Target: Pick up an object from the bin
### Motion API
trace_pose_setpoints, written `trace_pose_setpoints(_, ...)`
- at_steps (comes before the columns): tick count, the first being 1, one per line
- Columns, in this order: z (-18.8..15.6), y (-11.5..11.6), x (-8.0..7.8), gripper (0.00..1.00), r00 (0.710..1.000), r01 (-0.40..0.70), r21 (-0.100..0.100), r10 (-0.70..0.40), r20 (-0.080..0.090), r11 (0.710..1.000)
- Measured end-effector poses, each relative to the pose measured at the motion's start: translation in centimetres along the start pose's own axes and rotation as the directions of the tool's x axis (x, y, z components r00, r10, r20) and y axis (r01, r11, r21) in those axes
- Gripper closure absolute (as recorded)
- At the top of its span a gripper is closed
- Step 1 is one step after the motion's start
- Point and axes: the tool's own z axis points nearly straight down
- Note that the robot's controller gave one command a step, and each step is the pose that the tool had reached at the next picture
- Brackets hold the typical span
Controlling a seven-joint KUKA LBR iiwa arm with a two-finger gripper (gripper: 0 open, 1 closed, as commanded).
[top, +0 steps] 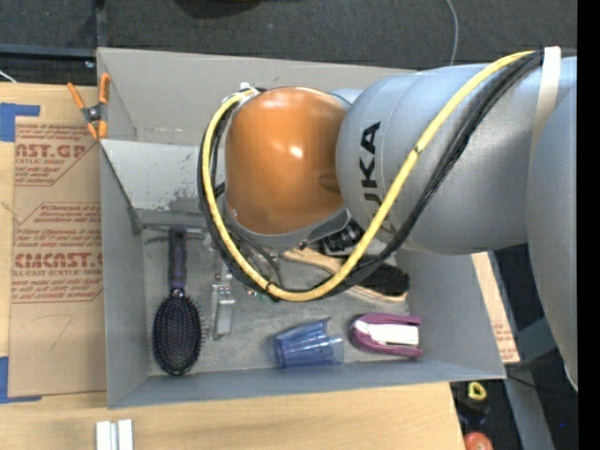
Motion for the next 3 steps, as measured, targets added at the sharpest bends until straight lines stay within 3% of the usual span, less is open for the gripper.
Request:
trace_pose_setpoints(1,-0.5,-0.2,-0.2,0.00,1.000,-0.004,-0.002,0.004,0.008,1.000)
trace_pose_setpoints(2,11.8,1.9,-3.9,0.00,0.942,0.336,0.001,-0.336,0.009,0.942)
trace_pose_setpoints(3,7.1,3.8,-5.6,0.00,0.848,0.530,0.002,-0.530,0.015,0.848)
